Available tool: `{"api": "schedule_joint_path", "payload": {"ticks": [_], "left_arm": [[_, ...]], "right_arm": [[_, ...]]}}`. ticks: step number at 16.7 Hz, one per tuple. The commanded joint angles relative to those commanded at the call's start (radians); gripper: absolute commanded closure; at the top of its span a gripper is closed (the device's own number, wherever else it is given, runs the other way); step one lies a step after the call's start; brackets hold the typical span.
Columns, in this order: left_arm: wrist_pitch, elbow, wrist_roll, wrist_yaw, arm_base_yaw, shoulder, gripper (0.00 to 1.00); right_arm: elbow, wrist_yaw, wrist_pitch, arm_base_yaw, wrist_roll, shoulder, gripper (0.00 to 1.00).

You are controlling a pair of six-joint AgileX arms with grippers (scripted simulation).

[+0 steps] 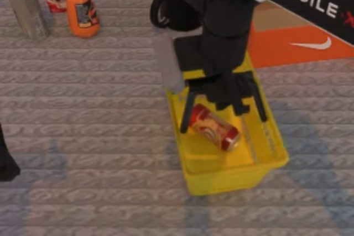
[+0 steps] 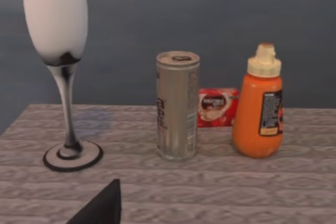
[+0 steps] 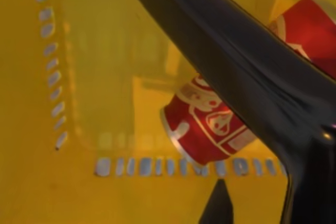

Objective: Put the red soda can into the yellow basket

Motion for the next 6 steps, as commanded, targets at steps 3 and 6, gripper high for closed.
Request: {"api": "schedule_joint_path", "payload": {"ticks": [3,6], "left_arm": [[0.000,0.000,0.000,0.000,0.000,0.000,0.00],[0.000,0.000,0.000,0.000,0.000,0.000,0.00]], "right_arm": [[0.090,0.000,-0.098,-0.012,-0.019,-0.007,1.00],[0.142,0.000,-0.153,-0.022,-0.029,-0.012,1.00]]}}
